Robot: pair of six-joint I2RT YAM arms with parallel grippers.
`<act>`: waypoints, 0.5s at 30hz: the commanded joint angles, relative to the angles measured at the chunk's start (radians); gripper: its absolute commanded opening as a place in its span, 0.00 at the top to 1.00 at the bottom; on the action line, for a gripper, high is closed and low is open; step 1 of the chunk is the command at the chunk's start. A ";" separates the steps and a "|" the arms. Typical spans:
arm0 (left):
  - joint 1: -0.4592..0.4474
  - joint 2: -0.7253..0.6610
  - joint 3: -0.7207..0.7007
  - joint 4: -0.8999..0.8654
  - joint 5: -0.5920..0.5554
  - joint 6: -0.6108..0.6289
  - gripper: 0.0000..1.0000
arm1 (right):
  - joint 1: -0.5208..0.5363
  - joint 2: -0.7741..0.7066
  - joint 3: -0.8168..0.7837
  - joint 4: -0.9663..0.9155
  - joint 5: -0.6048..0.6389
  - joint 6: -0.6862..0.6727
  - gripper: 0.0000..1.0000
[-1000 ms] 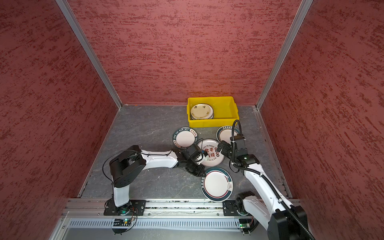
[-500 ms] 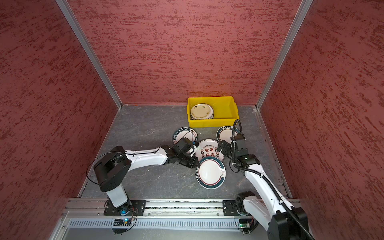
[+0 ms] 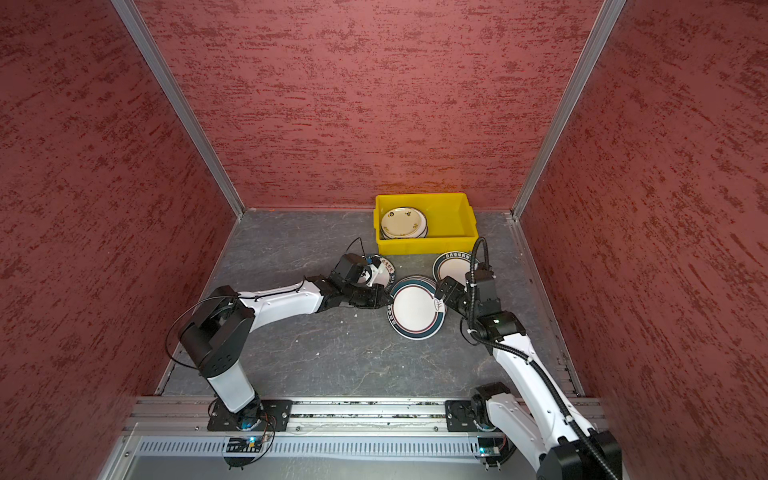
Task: Place the plates into the plastic bin on the countertop
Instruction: Place the plate in the plastic bin.
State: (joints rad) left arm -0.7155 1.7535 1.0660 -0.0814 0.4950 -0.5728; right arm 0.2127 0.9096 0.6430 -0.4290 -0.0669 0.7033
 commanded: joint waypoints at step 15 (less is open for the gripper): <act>0.240 0.026 0.272 0.067 0.010 -0.099 1.00 | -0.012 -0.018 -0.027 0.124 -0.048 -0.001 0.01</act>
State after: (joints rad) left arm -0.5102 1.7618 1.2583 -0.0608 0.5190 -0.6514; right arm 0.2054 0.9047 0.6315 -0.3668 -0.0879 0.7029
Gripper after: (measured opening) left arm 0.076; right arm 0.990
